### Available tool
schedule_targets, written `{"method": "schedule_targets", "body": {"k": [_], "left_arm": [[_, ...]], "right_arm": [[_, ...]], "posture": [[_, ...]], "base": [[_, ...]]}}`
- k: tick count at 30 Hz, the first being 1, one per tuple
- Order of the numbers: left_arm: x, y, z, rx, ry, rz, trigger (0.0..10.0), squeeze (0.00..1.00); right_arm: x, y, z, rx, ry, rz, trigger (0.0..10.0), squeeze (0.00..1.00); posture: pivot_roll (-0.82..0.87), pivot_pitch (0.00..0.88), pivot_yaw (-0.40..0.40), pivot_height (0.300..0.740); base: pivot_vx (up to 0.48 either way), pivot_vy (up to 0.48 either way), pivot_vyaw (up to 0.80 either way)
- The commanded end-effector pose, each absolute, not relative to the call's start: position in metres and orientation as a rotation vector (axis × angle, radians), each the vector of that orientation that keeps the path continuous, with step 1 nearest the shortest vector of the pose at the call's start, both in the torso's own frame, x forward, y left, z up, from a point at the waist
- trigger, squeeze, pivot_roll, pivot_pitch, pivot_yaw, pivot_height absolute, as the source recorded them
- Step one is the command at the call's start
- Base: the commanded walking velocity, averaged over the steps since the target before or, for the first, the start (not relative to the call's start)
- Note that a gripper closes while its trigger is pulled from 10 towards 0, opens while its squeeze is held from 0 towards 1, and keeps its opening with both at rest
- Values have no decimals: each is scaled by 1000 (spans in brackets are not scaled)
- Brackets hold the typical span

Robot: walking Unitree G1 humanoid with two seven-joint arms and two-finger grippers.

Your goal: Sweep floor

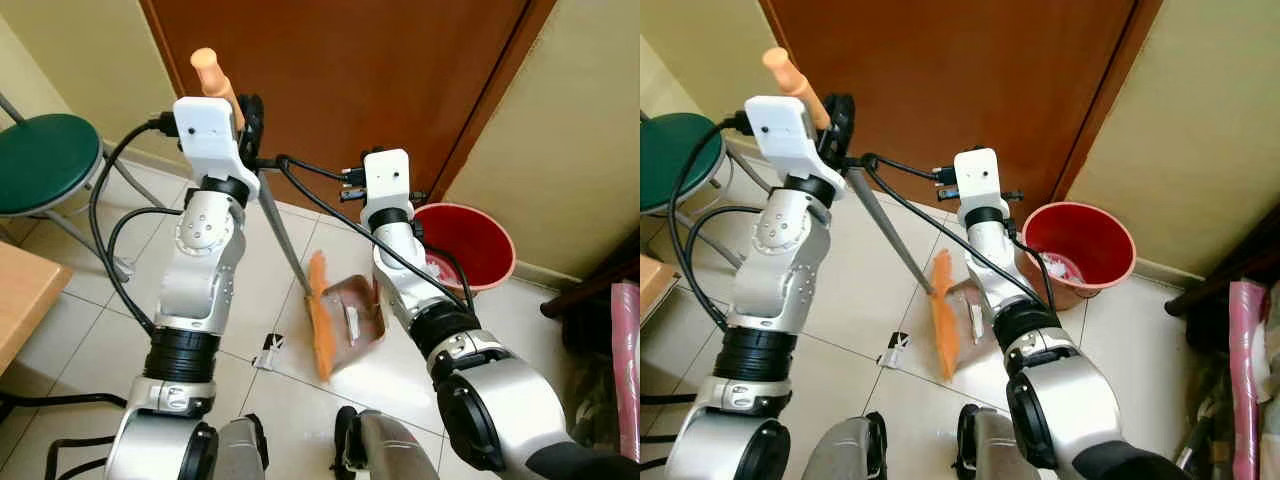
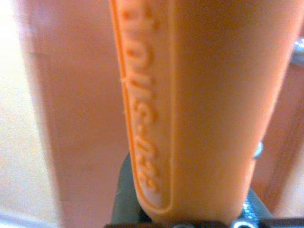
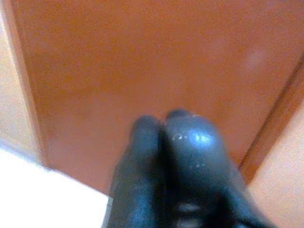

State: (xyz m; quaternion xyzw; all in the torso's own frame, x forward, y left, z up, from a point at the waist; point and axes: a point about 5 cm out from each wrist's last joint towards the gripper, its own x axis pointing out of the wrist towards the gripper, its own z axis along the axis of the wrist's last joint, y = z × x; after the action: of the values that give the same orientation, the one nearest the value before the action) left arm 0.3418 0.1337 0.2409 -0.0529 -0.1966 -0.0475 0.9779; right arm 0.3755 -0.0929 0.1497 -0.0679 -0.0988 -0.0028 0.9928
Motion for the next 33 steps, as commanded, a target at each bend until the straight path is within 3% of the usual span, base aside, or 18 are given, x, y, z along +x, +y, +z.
{"method": "schedule_targets", "body": {"k": [1,12,18,33], "left_arm": [[325,186,271,-108,-567,97,10000,0],[314,197,226,-25,-427,88,10000,0],[315,175,217,-49,-410,52,10000,0],[317,150,186,39,-297,-78,10000,0]], "right_arm": [[368,-150,118,-101,-58,-190,10000,0],[360,-175,114,-49,-44,-255,10000,0],[357,-185,108,-33,-4,-253,10000,0],[357,-189,114,29,-3,-253,10000,0]], "posture": [[74,145,-36,740],[116,135,-11,740],[64,118,-59,740],[36,100,-33,740]], "base": [[0,0,0],[0,0,0],[0,0,0],[0,0,0]]}}
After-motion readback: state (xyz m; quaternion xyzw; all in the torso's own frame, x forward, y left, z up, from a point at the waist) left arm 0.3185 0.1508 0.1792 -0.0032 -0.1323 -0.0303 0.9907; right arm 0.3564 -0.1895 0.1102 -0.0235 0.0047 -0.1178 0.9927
